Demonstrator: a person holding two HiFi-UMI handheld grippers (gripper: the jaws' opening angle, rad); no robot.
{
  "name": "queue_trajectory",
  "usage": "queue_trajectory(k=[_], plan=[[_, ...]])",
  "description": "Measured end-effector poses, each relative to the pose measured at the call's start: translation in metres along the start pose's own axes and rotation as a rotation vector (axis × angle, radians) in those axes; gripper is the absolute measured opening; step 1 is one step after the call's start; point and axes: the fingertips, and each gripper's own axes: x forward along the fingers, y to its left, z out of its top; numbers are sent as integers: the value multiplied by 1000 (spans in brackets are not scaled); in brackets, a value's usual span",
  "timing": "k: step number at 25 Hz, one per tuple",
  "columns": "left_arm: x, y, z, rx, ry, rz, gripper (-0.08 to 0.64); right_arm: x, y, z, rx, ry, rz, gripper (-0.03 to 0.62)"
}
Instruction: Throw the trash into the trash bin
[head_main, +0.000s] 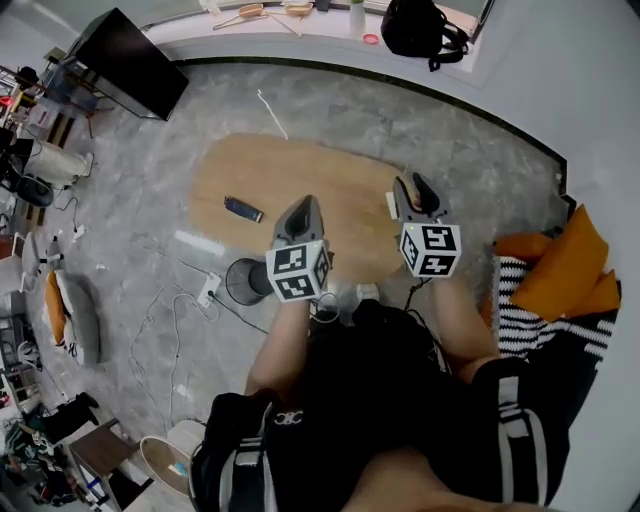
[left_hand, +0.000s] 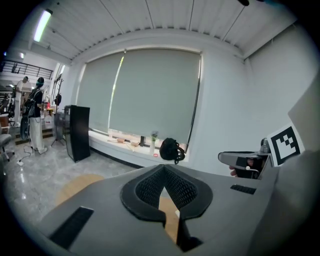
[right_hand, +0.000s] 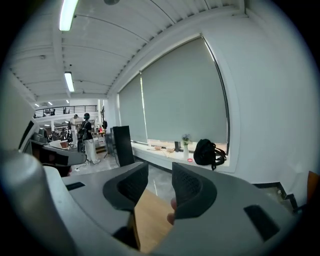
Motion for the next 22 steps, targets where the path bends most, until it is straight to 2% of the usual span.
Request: queue_trajectory(k=[12, 17, 22], plan=[[87, 14, -112, -62, 177, -6, 11, 64, -41, -161, 12, 304, -8, 133], [126, 22, -187, -72, 259, -13, 11, 93, -55, -248, 14, 408, -2, 140], [171, 37, -266, -140, 304, -9, 12, 132, -67, -338, 18, 509, -13, 149]])
